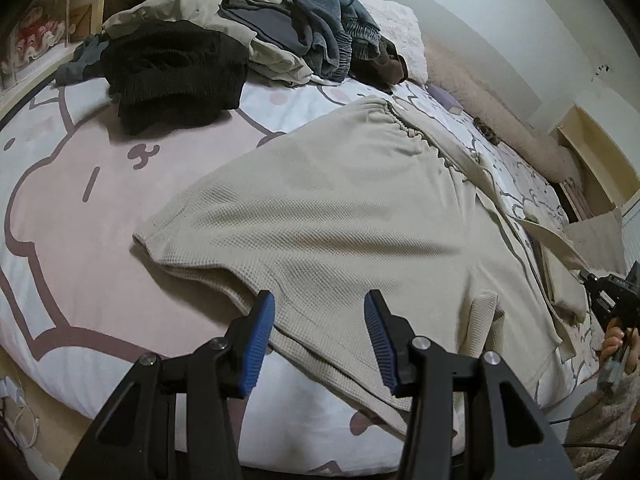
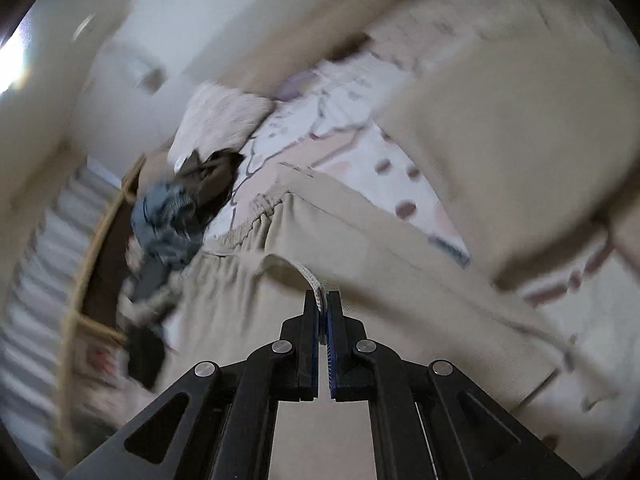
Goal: Fold clothes
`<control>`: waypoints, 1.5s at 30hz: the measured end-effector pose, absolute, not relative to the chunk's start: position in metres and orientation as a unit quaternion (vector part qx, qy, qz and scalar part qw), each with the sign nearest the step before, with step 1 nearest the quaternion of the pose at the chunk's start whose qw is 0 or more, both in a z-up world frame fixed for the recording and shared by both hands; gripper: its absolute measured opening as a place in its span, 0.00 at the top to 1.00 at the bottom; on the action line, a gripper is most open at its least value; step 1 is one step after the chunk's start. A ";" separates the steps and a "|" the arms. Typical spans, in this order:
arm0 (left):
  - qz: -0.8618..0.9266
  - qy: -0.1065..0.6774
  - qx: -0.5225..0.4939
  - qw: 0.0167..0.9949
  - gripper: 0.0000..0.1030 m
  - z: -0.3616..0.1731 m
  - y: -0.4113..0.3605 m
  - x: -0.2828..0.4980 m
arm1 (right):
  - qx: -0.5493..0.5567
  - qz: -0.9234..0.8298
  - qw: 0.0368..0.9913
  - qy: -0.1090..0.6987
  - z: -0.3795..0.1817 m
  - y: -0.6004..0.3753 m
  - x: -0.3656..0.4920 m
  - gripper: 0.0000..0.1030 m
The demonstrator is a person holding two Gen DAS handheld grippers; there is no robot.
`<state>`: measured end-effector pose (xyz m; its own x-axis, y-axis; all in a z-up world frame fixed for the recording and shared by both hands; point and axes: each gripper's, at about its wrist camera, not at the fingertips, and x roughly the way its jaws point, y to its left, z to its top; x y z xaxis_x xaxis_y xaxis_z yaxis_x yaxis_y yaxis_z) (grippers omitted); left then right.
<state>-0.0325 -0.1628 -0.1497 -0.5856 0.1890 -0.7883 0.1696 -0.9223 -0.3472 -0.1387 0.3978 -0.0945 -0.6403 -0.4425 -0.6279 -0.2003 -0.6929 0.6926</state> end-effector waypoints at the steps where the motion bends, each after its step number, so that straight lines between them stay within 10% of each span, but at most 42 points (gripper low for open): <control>1: 0.868 -0.196 -0.456 0.004 0.55 -0.150 -0.163 -0.032 | 0.415 -0.816 0.089 -0.393 -0.090 0.395 -0.139 0.97; 11: 0.866 -0.205 -0.456 0.002 0.55 -0.155 -0.168 -0.034 | 0.323 -0.785 0.239 -0.471 -0.022 0.375 -0.119 0.97; 26: 0.865 -0.160 -0.475 0.013 0.43 -0.156 -0.146 -0.024 | 0.510 -0.787 -0.044 -0.345 -0.178 0.398 -0.139 0.96; 29: 0.868 -0.166 -0.467 -0.001 0.42 -0.156 -0.156 -0.022 | 0.509 -0.816 -0.083 -0.263 -0.158 0.388 -0.133 0.71; 31: 0.870 -0.172 -0.461 -0.020 0.42 -0.155 -0.167 -0.021 | 0.495 -0.836 -0.106 -0.211 -0.145 0.381 -0.125 0.09; 45: 0.878 -0.198 -0.427 -0.082 0.41 -0.160 -0.226 -0.043 | 0.461 -0.824 0.330 0.017 -0.113 0.115 -0.016 0.24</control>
<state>-0.0433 -0.2259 -0.1605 -0.6218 0.0243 -0.7828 0.3136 -0.9082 -0.2772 -0.0156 0.1146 -0.1133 -0.3580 -0.5278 -0.7702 0.5594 -0.7817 0.2757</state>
